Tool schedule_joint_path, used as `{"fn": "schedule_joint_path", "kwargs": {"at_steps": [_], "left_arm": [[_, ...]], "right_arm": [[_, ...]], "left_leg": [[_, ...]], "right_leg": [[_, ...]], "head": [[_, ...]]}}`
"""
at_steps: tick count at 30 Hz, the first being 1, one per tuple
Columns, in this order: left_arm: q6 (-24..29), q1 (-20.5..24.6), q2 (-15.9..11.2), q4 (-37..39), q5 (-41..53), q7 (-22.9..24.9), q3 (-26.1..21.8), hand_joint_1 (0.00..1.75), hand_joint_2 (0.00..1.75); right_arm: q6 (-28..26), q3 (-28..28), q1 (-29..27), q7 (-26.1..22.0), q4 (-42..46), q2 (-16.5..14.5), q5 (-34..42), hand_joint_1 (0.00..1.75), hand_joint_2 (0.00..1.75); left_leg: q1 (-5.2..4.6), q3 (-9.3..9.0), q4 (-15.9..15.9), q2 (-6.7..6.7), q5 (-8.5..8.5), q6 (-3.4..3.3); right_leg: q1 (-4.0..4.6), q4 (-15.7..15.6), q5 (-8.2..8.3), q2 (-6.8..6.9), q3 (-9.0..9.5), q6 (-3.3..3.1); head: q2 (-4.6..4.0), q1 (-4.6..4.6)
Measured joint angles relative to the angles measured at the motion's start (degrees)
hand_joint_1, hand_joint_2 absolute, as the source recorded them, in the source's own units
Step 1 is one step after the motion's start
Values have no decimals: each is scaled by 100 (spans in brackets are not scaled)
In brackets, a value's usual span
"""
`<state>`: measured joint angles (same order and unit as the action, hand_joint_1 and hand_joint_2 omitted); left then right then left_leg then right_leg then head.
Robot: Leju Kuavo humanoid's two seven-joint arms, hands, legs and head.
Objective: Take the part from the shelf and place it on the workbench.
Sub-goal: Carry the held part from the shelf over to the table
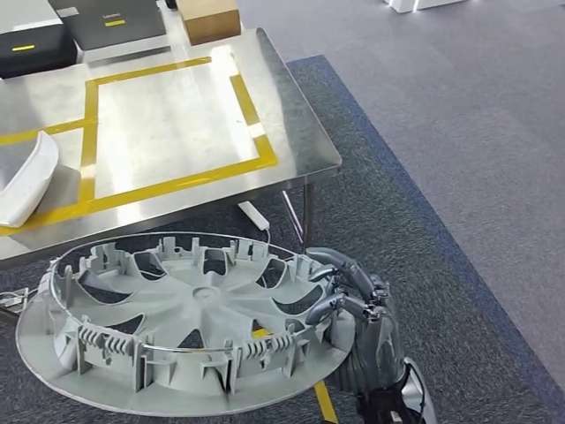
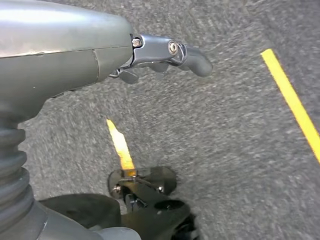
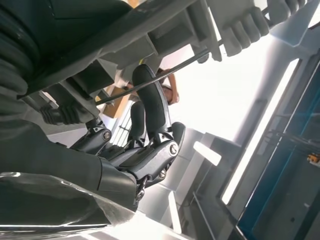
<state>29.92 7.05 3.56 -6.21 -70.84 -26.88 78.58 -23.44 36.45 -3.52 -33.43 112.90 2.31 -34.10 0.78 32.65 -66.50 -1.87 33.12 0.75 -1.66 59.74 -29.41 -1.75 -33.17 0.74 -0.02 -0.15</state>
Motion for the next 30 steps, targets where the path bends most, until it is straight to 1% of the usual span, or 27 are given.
{"fn": "schedule_joint_path", "kwargs": {"at_steps": [1,2,3,4,5,6,7,8,9,10,13,14,15,17,18,19,20,21,22,23,24,25,26,27,28,29,30], "left_arm": [[2,15,1,0,0,0,9,0,175],[3,20,1,0,0,0,18,0,175],[3,15,2,0,0,0,23,0,175],[3,6,3,0,0,0,26,0,175],[4,-1,3,0,0,0,27,0,175],[6,-5,3,0,1,0,28,0,175],[9,-6,-7,1,1,1,29,0,175],[12,-5,-11,2,2,2,32,0,175],[17,-3,-15,3,3,4,37,0,175],[22,-6,-19,4,3,6,43,0,175],[33,-16,-14,4,2,9,61,0,175],[35,-9,-13,4,2,9,64,0,175],[36,1,-10,4,2,9,67,0,175],[35,13,-1,4,2,9,72,0,175],[34,10,8,4,2,9,76,0,175],[33,3,15,4,2,9,81,0,175],[33,-3,21,4,2,10,88,0,175],[33,-6,26,4,2,10,97,0,175],[33,-6,28,4,2,11,107,0,175],[33,0,28,4,2,14,117,0,175],[33,6,28,4,2,16,128,0,175],[33,8,32,4,2,19,139,0,175],[33,8,37,4,2,21,149,0,175],[34,3,36,5,2,22,157,0,175],[35,4,36,5,2,23,163,0,175],[36,17,33,6,2,23,166,0,175],[36,35,28,7,2,24,168,0,175]], "right_arm": [[2,13,16,10,-10,1,-2,175,175],[2,23,29,18,-20,1,-3,175,175],[1,34,39,24,-30,1,-5,175,175],[-1,44,46,30,-38,1,-5,175,175],[-3,53,52,36,-43,1,-8,175,175],[-9,61,59,44,-46,1,-13,175,175],[-18,67,67,51,-49,1,-21,175,175],[-30,71,77,60,-54,1,-35,175,175],[-42,74,89,69,-58,1,-53,175,175],[-51,78,101,80,-63,2,-73,175,175],[-64,87,135,116,-69,7,-140,175,175],[-66,89,151,126,-72,8,-157,175,175],[-68,93,167,136,-76,10,-168,175,175],[-78,106,194,153,-90,14,-200,175,175],[-84,114,198,160,-97,16,-215,175,175],[-89,119,199,165,-104,17,-226,175,175],[-93,123,201,168,-108,19,-234,175,175],[-97,125,203,169,-110,20,-237,175,175],[-100,125,207,170,-113,23,-238,175,175],[-103,128,216,170,-118,28,-240,175,175],[-104,133,224,171,-125,34,-243,175,175],[-104,142,230,172,-133,41,-246,175,175],[-104,151,241,176,-138,45,-250,175,175],[-102,161,252,181,-140,48,-258,175,175],[-97,168,266,189,-142,49,-269,175,175],[-91,174,281,195,-143,50,-281,175,175],[-84,180,292,200,-145,50,-295,175,175]], "left_leg": [[-2,236,-349,86,107,19],[-1,458,-639,118,217,28],[-3,625,-807,128,264,25],[-10,715,-804,130,198,7],[-25,711,-609,130,-7,-32],[-52,645,-282,131,-302,-93],[-87,569,9,139,-530,-166],[-123,503,253,146,-669,-231],[-158,450,438,154,-717,-278],[-177,419,539,154,-679,-306],[-149,207,808,106,-674,-346],[-130,125,834,87,-662,-359],[-116,58,852,60,-646,-369],[-109,3,852,2,-581,-380],[-106,-22,849,-38,-546,-374],[-101,-60,847,-83,-508,-363],[-94,-112,845,-133,-467,-347],[-84,-179,843,-190,-420,-326],[-73,-240,845,-248,-375,-299],[-61,-280,836,-308,-336,-271],[-52,-293,825,-363,-299,-233],[-44,-298,808,-412,-274,-192],[-41,-304,796,-452,-259,-156],[-41,-314,785,-450,-243,-123],[-47,-300,710,-371,-260,-95],[-54,-214,551,-250,-272,-68],[-56,-42,270,-109,-248,-38]], "right_leg": [[10,-13,-43,42,57,-24],[21,-19,-89,73,112,-39],[33,-22,-141,94,174,-48],[47,-24,-196,107,244,-52],[63,-27,-250,114,322,-53],[79,-37,-305,122,403,-53],[89,-56,-352,133,473,-49],[91,-87,-387,139,515,-39],[89,-129,-414,147,543,-18],[86,-149,-413,155,583,12],[91,-114,-416,191,707,112],[93,8,-495,195,666,137],[95,257,-629,193,528,155],[89,954,-913,185,70,189],[86,1214,-960,184,-163,206],[83,1284,-884,184,-309,217],[79,1152,-685,177,-350,226],[67,836,-383,139,-301,234],[50,518,-125,35,-224,242],[39,222,-21,-72,-166,241],[34,42,29,-154,-108,218],[43,-12,-14,-191,-90,175],[56,-55,-44,-146,-54,113],[58,-69,3,-84,17,56],[55,-109,17,-20,79,13],[47,-151,13,46,159,-22],[42,-194,-6,118,226,-45]], "head": [[0,-13],[0,-14],[0,-17],[0,-18],[0,-20],[0,-20],[0,-11],[1,0],[1,3],[1,1],[0,-11],[0,3],[0,16],[0,38],[0,40],[0,38],[0,39],[0,39],[0,37],[-1,38],[-1,43],[-1,43],[-1,47],[1,50],[1,36],[1,19],[1,4]]}}
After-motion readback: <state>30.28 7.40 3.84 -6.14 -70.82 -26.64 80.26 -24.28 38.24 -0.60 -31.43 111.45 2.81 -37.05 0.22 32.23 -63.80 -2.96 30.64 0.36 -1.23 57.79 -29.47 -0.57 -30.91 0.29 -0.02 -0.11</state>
